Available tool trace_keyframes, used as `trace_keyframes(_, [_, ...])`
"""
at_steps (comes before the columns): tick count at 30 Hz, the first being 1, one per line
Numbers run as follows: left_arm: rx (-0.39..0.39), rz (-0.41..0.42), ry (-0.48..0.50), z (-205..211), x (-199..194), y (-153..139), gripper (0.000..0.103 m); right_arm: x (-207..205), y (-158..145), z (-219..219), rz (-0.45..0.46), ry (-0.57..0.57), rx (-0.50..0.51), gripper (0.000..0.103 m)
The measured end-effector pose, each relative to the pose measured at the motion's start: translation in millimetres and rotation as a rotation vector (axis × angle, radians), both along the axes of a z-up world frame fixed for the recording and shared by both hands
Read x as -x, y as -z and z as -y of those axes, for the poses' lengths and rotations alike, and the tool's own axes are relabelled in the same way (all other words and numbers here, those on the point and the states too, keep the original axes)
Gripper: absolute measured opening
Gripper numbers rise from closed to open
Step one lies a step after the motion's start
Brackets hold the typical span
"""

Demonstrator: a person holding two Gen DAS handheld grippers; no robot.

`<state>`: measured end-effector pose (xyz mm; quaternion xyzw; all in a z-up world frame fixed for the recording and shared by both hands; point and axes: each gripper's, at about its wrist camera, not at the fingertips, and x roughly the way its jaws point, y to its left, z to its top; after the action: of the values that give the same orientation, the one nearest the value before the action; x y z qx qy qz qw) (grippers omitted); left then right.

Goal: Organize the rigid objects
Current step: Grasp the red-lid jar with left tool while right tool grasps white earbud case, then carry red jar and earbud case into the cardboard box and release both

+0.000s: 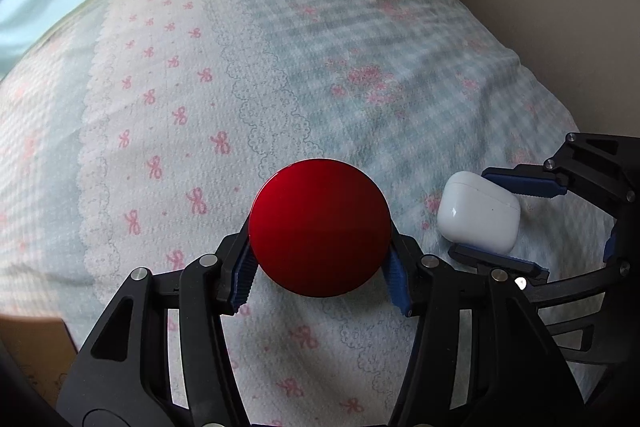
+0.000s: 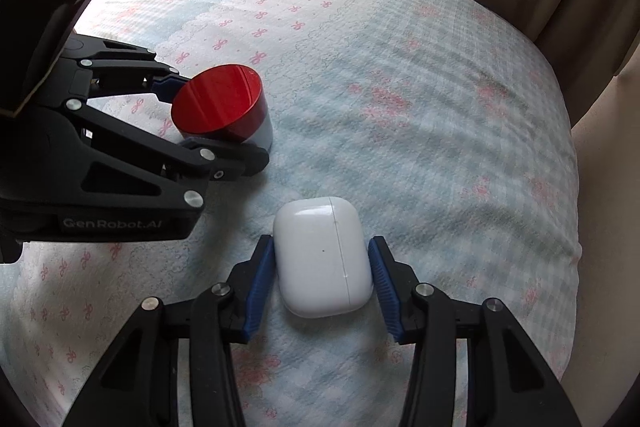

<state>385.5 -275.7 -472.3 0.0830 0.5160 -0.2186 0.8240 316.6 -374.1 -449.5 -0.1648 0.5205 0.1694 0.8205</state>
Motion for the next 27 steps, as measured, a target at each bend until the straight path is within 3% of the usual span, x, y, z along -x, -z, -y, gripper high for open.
trace_keyframes(9, [0.017,0.055,-0.043,-21.2,22.9,-65.4,0.050,24.4,-55.3,-1.2,0.054,0.029,-0.014,0.044])
trace_keyframes(21, [0.084,0.137,-0.170,-82.4,95.3,-220.4,0.050,83.2,-207.1,-33.8,0.144,0.033,-0.010,0.044])
trace_keyframes(27, [0.118,0.152,-0.281,-131.7,137.6,-275.6,0.050,107.2,-270.7,-58.5,0.161,0.037,-0.069,0.044])
